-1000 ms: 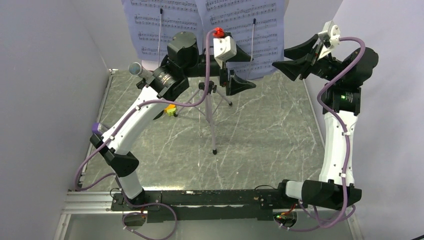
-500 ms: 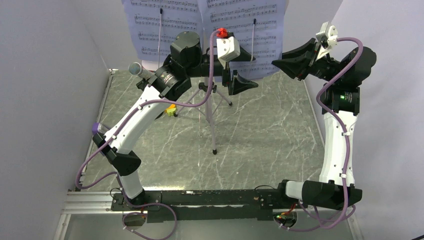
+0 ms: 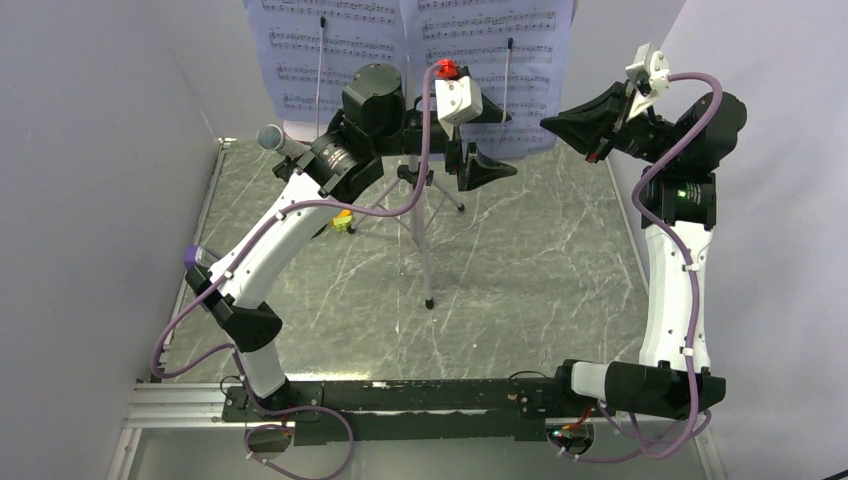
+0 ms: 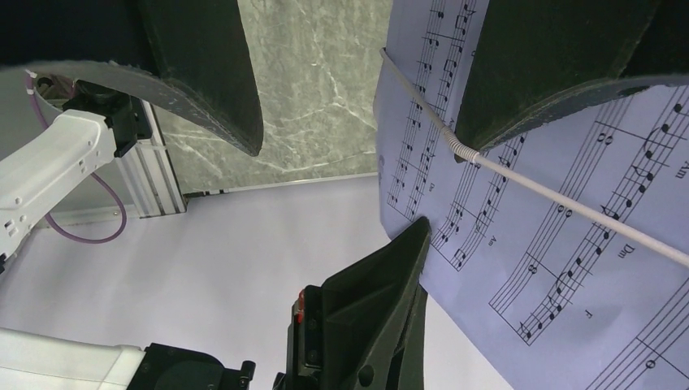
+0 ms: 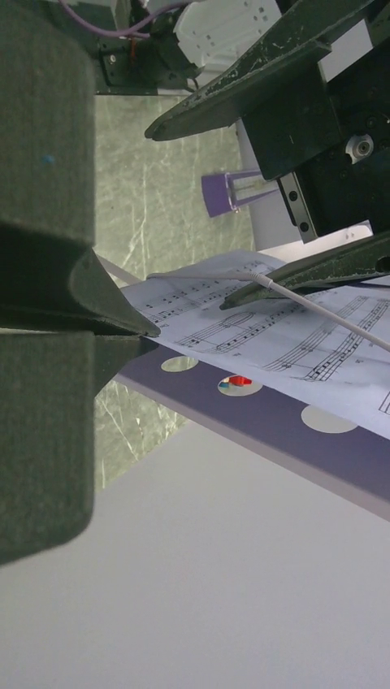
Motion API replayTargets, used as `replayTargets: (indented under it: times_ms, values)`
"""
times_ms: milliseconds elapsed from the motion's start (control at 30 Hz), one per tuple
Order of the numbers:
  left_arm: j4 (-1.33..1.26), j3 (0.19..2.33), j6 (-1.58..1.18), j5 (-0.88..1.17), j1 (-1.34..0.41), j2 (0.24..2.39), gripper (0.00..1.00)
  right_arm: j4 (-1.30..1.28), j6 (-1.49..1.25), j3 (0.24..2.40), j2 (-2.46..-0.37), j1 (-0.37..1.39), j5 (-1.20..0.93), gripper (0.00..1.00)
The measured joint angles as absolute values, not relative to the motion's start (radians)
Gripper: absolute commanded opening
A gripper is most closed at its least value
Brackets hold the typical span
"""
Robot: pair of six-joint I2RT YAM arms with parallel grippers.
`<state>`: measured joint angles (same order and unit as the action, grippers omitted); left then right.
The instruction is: Pack up the instrument practice props
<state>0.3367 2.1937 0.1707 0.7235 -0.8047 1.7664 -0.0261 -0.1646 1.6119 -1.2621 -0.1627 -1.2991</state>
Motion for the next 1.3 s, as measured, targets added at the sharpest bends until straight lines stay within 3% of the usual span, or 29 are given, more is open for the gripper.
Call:
replayTargets:
  times_ms: [267,533,733,1033,1300]
  values:
    - [0.341,2.194,0.177,0.717,-0.807,1.766,0.9,-0.085,-0.136,1.657,-1.259,-0.17,-1.246,0.0]
    - [0.373,2.21,0.205,0.709,-0.808,1.766,0.9,-0.173,-0.088,1.736,-1.214,-0.261,-1.063,0.0]
    - [0.384,2.21,0.222,0.709,-0.809,1.766,0.9,-0.132,-0.129,1.725,-1.169,-0.395,-0.989,0.0]
    - [0.388,2.21,0.228,0.699,-0.811,1.761,0.9,0.057,-0.279,1.508,-1.066,-0.65,-0.969,0.0]
    - [0.394,2.21,0.24,0.675,-0.812,1.752,0.9,0.208,-0.439,1.438,-1.047,-0.884,-0.999,0.0]
